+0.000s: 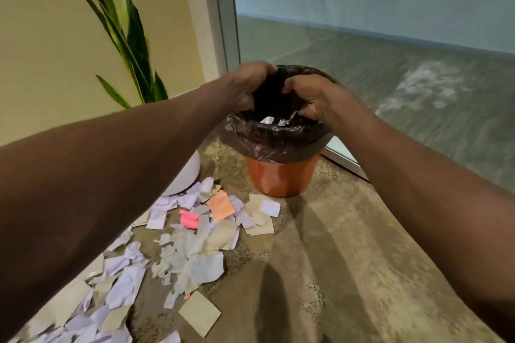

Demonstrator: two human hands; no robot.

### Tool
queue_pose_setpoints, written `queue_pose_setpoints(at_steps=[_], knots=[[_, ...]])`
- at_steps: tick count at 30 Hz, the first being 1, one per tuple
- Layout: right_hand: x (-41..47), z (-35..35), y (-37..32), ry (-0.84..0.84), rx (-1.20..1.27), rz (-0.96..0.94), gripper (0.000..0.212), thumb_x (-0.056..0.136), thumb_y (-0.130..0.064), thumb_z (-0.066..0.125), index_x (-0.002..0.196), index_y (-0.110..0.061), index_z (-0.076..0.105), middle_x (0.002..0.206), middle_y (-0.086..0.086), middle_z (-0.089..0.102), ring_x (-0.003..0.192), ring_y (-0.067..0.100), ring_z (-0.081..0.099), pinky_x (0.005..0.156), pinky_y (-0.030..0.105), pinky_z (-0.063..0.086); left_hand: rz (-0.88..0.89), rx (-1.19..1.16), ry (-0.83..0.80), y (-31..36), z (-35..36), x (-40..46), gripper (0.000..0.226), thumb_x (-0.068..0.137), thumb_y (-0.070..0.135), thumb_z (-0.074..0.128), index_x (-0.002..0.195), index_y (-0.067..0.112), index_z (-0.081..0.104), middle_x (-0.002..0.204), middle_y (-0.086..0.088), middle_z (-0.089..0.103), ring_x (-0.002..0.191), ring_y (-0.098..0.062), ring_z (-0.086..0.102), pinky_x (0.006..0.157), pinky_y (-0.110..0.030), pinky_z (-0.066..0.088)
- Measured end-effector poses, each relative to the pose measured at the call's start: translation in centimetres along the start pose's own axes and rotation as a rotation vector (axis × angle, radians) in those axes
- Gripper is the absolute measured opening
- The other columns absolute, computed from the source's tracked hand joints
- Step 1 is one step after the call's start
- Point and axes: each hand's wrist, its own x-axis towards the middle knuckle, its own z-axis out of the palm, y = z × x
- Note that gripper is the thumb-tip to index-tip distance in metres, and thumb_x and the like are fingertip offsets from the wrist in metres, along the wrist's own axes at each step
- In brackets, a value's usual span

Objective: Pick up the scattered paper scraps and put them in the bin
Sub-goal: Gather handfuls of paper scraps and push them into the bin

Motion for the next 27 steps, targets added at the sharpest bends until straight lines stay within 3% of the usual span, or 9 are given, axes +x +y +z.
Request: queue_pose_setpoints(at_steps=[5,8,10,13,16,19,22,25,27], knots=[[-0.1,0.6,0.1,0.139,0.023,-0.106,0.035,0.084,-0.015,0.059,0.118,-0.009,0.063,0.105,0.007,0.062,0.082,0.020,0.057,0.066,0.032,0.046,0.200,-0.235,0.177,-0.8,-0.8,-1.3,0.016,0.093,0.018,0.059,0.081,0.009,0.056,0.084,-0.010,0.055,0.077,-0.022,0.055,0.067,-0.027,0.051],[-1.0,1.0,0.5,0.218,-0.055,-0.192,0.024,0.086,-0.020,0.061,0.108,-0.011,0.061,0.081,0.001,0.050,0.064,0.016,0.045,0.053,0.028,0.039,0.274,-0.309,0.183,-1.8,-2.0,-3.7,0.018,0.096,0.012,0.054,0.078,0.009,0.054,0.077,-0.012,0.055,0.058,-0.018,0.051,0.053,-0.024,0.043],[-2.1,1.4,0.4,0.257,-0.196,-0.256,0.017,0.087,-0.026,0.061,0.099,-0.013,0.059,0.086,0.003,0.057,0.073,0.019,0.054,0.053,0.026,0.036,0.265,-0.319,0.219,-2.6,-3.1,-5.3,0.022,0.097,0.008,0.049,0.074,0.010,0.052,0.071,-0.009,0.052,0.051,-0.015,0.045,0.048,-0.023,0.033],[-3.8,2.0,0.6,0.292,-0.377,-0.349,0.027,0.089,-0.031,0.057,0.111,-0.014,0.061,0.108,0.003,0.064,0.097,0.020,0.060,0.063,0.025,0.039,0.244,-0.273,0.210,-5.2,-5.3,-8.2,0.029,0.099,0.009,0.044,0.072,0.011,0.054,0.059,0.000,0.056,0.045,-0.010,0.048,0.043,-0.019,0.037],[-7.9,3.2,2.1,0.303,-0.532,-0.601,0.032,0.094,-0.024,0.056,0.123,-0.012,0.061,0.110,-0.003,0.061,0.099,0.012,0.056,0.083,0.023,0.044,0.241,-0.026,0.241,-9.4,-7.9,-11.4,0.023,0.099,0.013,0.046,0.088,0.005,0.064,0.077,-0.006,0.066,0.065,-0.017,0.059,0.055,-0.024,0.046],[-11.8,5.7,6.1,0.096,-0.526,-0.730,0.017,0.092,-0.013,0.057,0.102,-0.007,0.070,0.095,0.004,0.071,0.085,0.015,0.066,0.080,0.032,0.056,0.175,0.148,0.269,-14.4,-10.1,-15.1,0.020,0.098,0.015,0.052,0.087,0.008,0.066,0.089,-0.010,0.068,0.075,-0.020,0.059,0.067,-0.033,0.052],[-14.5,8.8,11.8,-0.290,-0.749,-0.647,0.012,0.088,-0.008,0.063,0.094,-0.002,0.072,0.091,0.011,0.073,0.081,0.018,0.066,0.079,0.043,0.055,0.056,0.211,0.314,-20.9,-12.5,-19.0,0.018,0.094,0.019,0.057,0.087,0.008,0.069,0.094,-0.015,0.071,0.077,-0.021,0.061,0.072,-0.039,0.054],[-16.8,11.1,17.8,-0.660,-1.048,-0.496,0.036,0.088,-0.021,0.071,0.120,-0.006,0.065,0.120,0.011,0.067,0.104,0.022,0.063,0.082,0.026,0.047,-0.074,0.299,0.410,-27.9,-15.1,-23.9,0.033,0.079,0.035,0.063,0.080,0.003,0.069,0.085,-0.020,0.070,0.074,-0.023,0.060,0.074,-0.047,0.055],[-17.9,12.2,21.3,-0.763,-1.174,-0.454,0.055,0.087,-0.031,0.072,0.135,-0.009,0.054,0.137,0.012,0.057,0.119,0.026,0.056,0.083,0.025,0.040,-0.124,0.413,0.496,-32.1,-16.6,-27.2,0.031,0.078,0.035,0.066,0.084,0.004,0.070,0.082,-0.015,0.070,0.077,-0.021,0.062,0.077,-0.045,0.054]])
